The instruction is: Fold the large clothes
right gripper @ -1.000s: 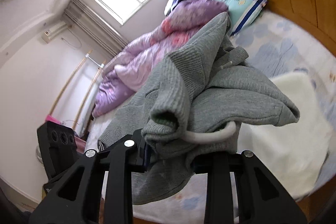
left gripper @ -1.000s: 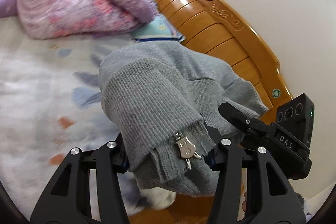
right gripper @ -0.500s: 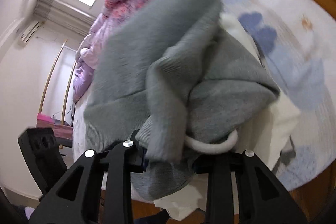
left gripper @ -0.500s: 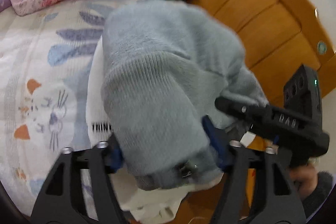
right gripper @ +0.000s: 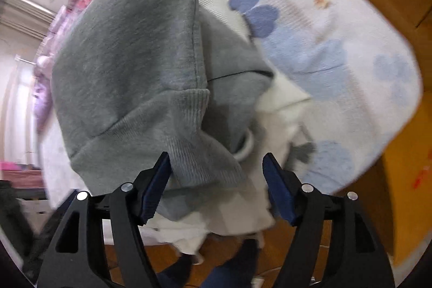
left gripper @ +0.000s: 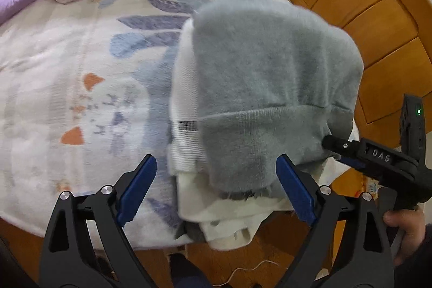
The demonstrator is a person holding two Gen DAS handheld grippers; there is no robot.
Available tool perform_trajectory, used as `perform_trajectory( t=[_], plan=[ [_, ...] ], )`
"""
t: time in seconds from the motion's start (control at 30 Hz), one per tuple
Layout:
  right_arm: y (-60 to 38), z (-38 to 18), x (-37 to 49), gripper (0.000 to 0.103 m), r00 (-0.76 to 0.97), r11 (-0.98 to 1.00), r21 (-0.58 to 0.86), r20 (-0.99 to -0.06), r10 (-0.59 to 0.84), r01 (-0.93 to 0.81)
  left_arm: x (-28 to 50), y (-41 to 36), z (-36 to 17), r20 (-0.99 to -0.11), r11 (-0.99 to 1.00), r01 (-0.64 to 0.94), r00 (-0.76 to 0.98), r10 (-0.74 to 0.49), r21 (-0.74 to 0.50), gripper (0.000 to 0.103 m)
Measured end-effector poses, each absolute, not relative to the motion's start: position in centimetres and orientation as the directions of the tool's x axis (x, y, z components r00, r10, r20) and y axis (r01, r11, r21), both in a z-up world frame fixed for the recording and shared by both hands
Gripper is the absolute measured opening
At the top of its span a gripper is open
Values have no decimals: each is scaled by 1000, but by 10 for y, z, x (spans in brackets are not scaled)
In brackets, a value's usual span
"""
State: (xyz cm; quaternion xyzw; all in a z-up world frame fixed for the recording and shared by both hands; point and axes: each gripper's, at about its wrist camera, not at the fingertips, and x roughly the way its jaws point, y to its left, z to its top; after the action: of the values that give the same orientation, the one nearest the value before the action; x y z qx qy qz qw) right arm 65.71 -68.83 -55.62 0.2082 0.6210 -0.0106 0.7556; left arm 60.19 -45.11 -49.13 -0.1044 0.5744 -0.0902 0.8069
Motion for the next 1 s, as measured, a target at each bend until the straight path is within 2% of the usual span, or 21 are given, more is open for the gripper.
perform_trajectory(
  t=[0.07,0.17,0.4,0.47,0.73,1.0],
  plan=[
    [-679,-540,652,67,202,950,207,-966,161,235,598,-442,-475,-909,965,25,331,-254,-261,91],
    [-646,-503,648,67,226,981,140,-968,107,136,591,-426,-446,-911,974,4,354,-214,-227,91],
    [-560,-432,625,67,304,983,177,-935,183,-47,573,-382,-389,-895,975,-36,404,-188,-221,93],
    [-544,-423,626,70,320,986,151,-933,164,-67,568,-364,-377,-889,976,-50,426,-170,-210,95],
    [-479,-391,604,81,368,996,52,-927,75,-74,544,-298,-352,-890,970,-71,419,-181,-231,95],
    [-390,-350,568,84,440,1000,-13,-898,-8,-7,514,-212,-310,-864,973,-15,463,-198,-231,95]
  ],
)
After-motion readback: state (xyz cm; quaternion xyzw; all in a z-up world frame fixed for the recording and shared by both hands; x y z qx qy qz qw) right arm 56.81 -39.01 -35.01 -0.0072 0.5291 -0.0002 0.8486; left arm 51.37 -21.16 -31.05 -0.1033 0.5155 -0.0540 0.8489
